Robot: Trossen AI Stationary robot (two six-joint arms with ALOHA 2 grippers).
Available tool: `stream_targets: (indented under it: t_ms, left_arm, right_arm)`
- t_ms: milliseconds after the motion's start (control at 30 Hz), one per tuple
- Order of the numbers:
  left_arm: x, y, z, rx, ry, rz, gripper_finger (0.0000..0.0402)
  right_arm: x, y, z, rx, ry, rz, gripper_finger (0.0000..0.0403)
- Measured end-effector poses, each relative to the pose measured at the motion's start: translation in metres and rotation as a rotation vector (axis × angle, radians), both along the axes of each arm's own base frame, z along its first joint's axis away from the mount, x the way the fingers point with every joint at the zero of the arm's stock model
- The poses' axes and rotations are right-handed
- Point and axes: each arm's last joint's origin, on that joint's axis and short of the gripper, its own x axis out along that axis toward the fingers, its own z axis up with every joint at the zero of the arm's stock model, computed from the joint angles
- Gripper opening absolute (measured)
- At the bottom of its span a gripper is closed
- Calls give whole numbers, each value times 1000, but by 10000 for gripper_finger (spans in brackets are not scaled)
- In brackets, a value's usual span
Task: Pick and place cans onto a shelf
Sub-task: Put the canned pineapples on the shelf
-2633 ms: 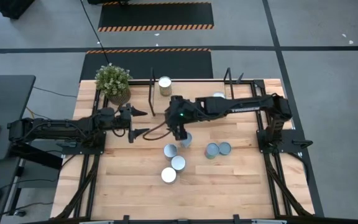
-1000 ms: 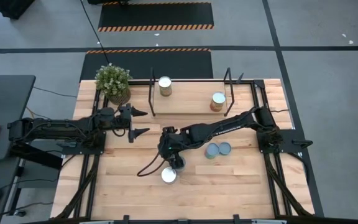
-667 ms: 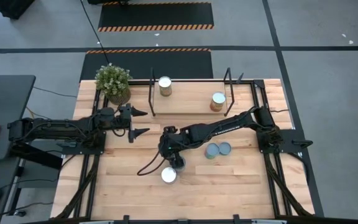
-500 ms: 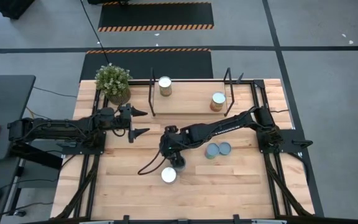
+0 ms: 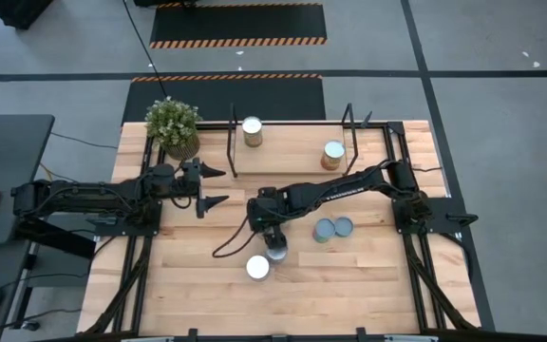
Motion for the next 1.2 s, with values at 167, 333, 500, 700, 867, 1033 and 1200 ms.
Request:
stream_targets:
  t_ms: [167,333,500,700,867,1033,1200]
  left_arm:
    - [0,0,3,8,-30,0,396]
    - [0,0,3,8,-31,0,396]
    - [0,0,3,8,-32,0,396]
    - [1,1,8,3,-88,38,396]
    - [1,2,10,-15,-114,75,396]
    - [1,3,10,14,-108,82,396]
    - [0,3,10,19,-107,98,396]
  right_arm:
    - [0,-6,0,7,1,-22,385]
    - [1,-6,1,4,-3,-14,355]
    - [3,-10,1,17,-23,-10,332]
    - [10,-38,13,-1,-75,-33,335]
    - [14,-80,42,-31,-116,-90,333]
    - [15,-111,71,-70,-183,-94,332]
    - [11,-138,80,-111,-196,-95,332]
